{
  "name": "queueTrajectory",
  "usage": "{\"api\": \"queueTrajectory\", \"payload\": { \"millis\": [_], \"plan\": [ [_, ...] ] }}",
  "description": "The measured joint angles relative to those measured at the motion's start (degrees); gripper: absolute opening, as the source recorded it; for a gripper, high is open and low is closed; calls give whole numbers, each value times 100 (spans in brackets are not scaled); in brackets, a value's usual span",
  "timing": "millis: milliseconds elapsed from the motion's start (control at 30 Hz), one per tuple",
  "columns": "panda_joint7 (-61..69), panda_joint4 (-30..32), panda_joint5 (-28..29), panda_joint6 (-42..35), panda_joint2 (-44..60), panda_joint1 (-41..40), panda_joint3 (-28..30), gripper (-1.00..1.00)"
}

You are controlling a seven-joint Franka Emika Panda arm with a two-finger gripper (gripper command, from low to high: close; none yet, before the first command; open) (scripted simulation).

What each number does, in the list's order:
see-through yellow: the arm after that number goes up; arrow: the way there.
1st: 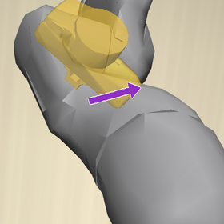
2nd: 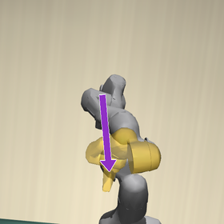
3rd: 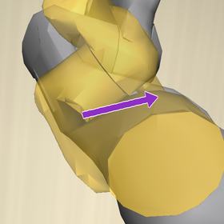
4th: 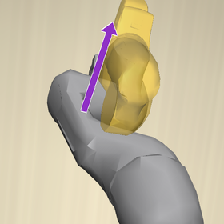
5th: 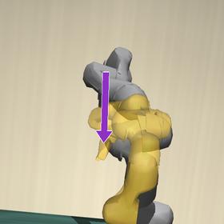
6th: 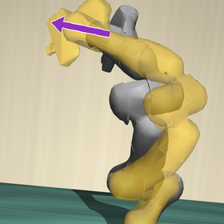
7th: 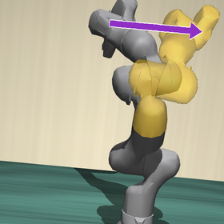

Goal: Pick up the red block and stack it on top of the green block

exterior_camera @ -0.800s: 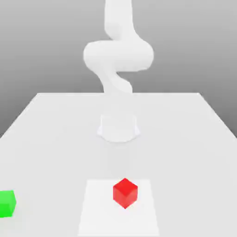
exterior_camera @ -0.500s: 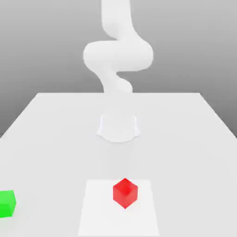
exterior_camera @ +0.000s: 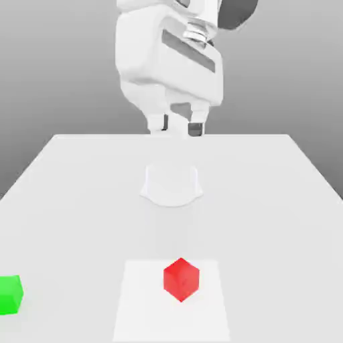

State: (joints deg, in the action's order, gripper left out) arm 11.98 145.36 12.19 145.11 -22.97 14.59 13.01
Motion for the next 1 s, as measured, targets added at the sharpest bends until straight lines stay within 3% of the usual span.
{"api": "queueTrajectory", "payload": {
  "millis": [333,633,833,1000],
  "plan": [
    [2504,518,-5,535,859,522,595,0],
    [5065,998,-441,1048,1664,963,1009,0],
    [7029,1317,-1096,1385,2223,1191,1075,0],
    [8215,1249,-2316,2078,3157,835,443,0]
  ]
}}
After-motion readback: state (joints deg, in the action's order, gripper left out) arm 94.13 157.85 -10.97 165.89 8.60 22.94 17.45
